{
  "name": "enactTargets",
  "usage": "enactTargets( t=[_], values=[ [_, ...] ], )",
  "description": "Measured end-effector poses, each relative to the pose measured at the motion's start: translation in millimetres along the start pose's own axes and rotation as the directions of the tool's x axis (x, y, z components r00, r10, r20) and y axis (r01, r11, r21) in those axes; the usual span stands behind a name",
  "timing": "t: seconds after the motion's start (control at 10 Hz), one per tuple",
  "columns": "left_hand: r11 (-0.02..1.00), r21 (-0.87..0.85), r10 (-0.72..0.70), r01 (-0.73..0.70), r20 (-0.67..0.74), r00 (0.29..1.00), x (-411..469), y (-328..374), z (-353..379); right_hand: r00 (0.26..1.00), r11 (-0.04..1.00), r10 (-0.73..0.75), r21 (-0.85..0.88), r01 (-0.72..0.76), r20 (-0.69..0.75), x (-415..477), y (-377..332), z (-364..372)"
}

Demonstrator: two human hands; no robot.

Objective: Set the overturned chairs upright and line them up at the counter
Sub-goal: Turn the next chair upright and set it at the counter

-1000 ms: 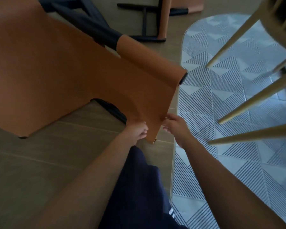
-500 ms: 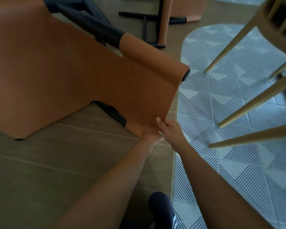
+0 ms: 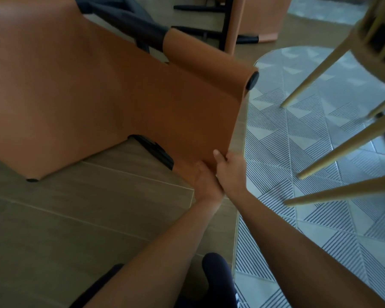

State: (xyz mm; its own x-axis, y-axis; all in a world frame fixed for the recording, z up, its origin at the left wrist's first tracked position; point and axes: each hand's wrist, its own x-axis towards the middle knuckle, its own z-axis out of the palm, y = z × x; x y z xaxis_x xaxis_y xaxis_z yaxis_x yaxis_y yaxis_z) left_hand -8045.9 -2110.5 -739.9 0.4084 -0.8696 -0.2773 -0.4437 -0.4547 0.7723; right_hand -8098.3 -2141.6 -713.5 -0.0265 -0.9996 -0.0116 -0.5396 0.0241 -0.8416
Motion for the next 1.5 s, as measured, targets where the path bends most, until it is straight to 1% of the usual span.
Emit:
enactTargets(
  t=[0.1, 0.2, 0.3, 0.4, 0.5, 0.6, 0.7, 0.8, 0.9, 1.0, 1.1, 1.2, 1.3, 1.4, 1.5],
  values=[
    [0.999, -0.04, -0.036, 0.034, -0.052, 0.998, -5.3, 4.5, -6.3, 1.0, 1.0, -0.011, -0.003, 0.011, -0.005, -6.2, -9.3, -2.9],
    [0.995, -0.097, 0.009, -0.018, -0.093, 0.996, -15.3, 13.1, -12.9, 1.0, 1.0, -0.006, -0.003, 0.006, 0.004, -10.0, -23.9, -7.3],
    [0.996, -0.047, 0.073, -0.079, -0.113, 0.991, -21.7, 9.8, -22.6, 0.999, 0.999, -0.04, -0.015, 0.04, -0.003, -11.9, -43.7, -9.2],
    [0.988, -0.068, 0.127, -0.135, -0.107, 0.986, -20.6, 10.8, -34.8, 0.994, 0.994, -0.107, 0.008, 0.107, -0.01, -11.1, -66.1, -13.8],
    [0.975, -0.119, 0.174, -0.19, -0.13, 0.976, -21.2, 19.4, -55.1, 0.988, 0.988, -0.152, 0.003, 0.152, 0.018, -6.4, -90.7, -22.4],
    [0.973, -0.069, 0.201, -0.219, -0.206, 0.958, -16.7, 30.8, -83.7, 0.984, 0.984, -0.178, -0.022, 0.179, 0.031, -3.1, -122.5, -31.3],
    [0.969, -0.109, 0.187, -0.223, -0.267, 0.945, -20.2, 53.7, -114.9, 0.981, 0.981, -0.19, -0.035, 0.192, 0.045, 1.0, -163.8, -38.8],
    [0.962, -0.125, 0.196, -0.241, -0.296, 0.935, -19.6, 80.2, -149.0, 0.977, 0.979, -0.2, -0.01, 0.202, 0.068, 10.7, -209.4, -46.6],
    [0.967, -0.056, 0.216, -0.25, -0.347, 0.913, -15.1, 106.8, -188.1, 0.971, 0.978, -0.208, 0.033, 0.206, 0.12, 23.0, -256.9, -52.3],
    [0.978, -0.002, 0.193, -0.207, -0.358, 0.914, -11.0, 138.3, -231.0, 0.971, 0.985, -0.17, 0.05, 0.164, 0.171, 40.3, -309.2, -56.9],
    [0.985, -0.048, 0.136, -0.164, -0.36, 0.923, -1.8, 173.7, -273.1, 0.969, 0.992, -0.126, 0.048, 0.118, 0.213, 62.4, -363.0, -60.5],
    [0.99, -0.106, 0.059, -0.092, -0.279, 0.959, 11.8, 209.3, -311.3, 0.959, 0.997, -0.074, 0.026, 0.069, 0.273, 86.8, -410.7, -62.4],
    [0.993, -0.115, 0.012, -0.038, -0.219, 0.976, 29.8, 238.6, -343.7, 0.952, 1.0, -0.011, 0.019, 0.006, 0.305, 112.5, -447.1, -58.6],
    [0.998, -0.066, 0.002, -0.015, -0.192, 0.981, 50.3, 271.4, -369.7, 0.94, 0.998, 0.044, 0.023, -0.055, 0.339, 144.3, -480.4, -56.4],
    [0.999, -0.041, -0.042, 0.034, -0.217, 0.975, 73.0, 300.6, -391.7, 0.93, 0.995, 0.079, 0.022, -0.092, 0.359, 176.9, -514.4, -54.4]
  ],
)
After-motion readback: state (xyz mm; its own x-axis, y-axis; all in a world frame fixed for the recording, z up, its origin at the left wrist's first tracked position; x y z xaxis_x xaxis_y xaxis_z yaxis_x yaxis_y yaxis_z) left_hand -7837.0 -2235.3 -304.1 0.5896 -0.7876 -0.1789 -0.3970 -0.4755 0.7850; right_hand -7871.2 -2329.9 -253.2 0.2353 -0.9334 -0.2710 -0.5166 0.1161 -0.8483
